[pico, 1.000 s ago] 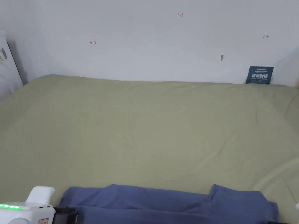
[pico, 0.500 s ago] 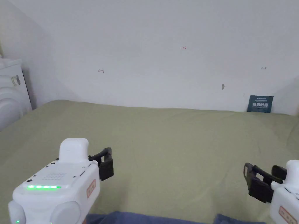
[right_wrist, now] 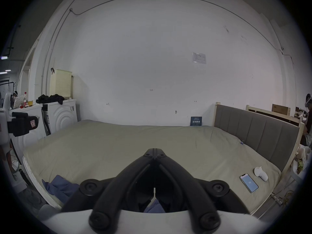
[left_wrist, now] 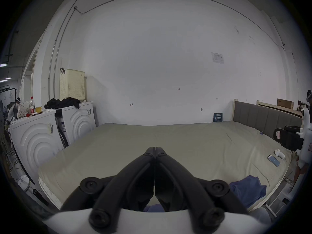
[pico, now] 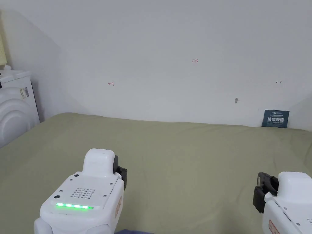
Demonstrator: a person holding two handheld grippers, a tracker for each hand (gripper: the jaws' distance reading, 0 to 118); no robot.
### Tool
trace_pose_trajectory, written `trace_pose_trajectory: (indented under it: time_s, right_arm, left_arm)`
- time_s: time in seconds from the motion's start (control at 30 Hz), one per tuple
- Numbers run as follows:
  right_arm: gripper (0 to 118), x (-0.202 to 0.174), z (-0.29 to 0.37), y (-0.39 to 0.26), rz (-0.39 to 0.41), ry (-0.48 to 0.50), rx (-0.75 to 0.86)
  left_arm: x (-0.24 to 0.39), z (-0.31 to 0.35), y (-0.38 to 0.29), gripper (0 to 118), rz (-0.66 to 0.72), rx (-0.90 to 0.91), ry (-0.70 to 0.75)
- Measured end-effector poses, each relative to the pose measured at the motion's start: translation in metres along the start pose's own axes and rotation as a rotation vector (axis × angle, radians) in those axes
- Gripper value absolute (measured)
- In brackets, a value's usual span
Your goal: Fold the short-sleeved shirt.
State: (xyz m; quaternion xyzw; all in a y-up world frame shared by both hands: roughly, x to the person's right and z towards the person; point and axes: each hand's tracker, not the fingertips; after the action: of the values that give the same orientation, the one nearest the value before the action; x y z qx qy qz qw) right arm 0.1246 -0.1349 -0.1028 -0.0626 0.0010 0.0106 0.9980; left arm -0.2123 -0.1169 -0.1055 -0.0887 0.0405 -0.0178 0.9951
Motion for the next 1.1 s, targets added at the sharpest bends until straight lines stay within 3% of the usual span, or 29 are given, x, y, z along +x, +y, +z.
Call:
trace_pose_trajectory:
  time_s: [0.23,0.53,0.63,0.7,0.77,0.8,1.07,1.1]
  right_arm:
    - [1,-0.008,0.0,-0.003,0.012,0.018,-0.011]
    - [1,-0.027,0.015,-0.029,0.002,0.076,-0.089]
    - [1,-0.034,0.015,-0.037,0.002,0.085,-0.127]
    - [1,-0.038,0.014,-0.043,-0.005,0.094,-0.152]
    - [1,-0.043,0.01,-0.049,-0.002,0.093,-0.182]
    - [1,-0.044,0.008,-0.052,-0.001,0.093,-0.195]
    - [1,-0.055,-0.008,-0.069,0.011,0.1,-0.285]
    - [1,-0.056,-0.009,-0.07,0.014,0.1,-0.291]
  left_arm:
    - [-0.035,-0.002,-0.003,0,0.005,-0.059,0.007]
    - [-0.163,-0.047,-0.083,0,0.413,-0.593,-0.181]
    - [-0.19,-0.071,-0.117,2,0.455,-0.743,-0.211]
    - [-0.201,-0.086,-0.136,19,0.498,-0.8,-0.275]
    - [-0.211,-0.102,-0.151,92,0.584,-0.854,-0.331]
    - [-0.213,-0.109,-0.156,117,0.621,-0.867,-0.351]
    - [-0.236,-0.172,-0.213,118,0.811,-0.969,-0.523]
    - [-0.219,-0.158,-0.206,118,0.828,-0.976,-0.565]
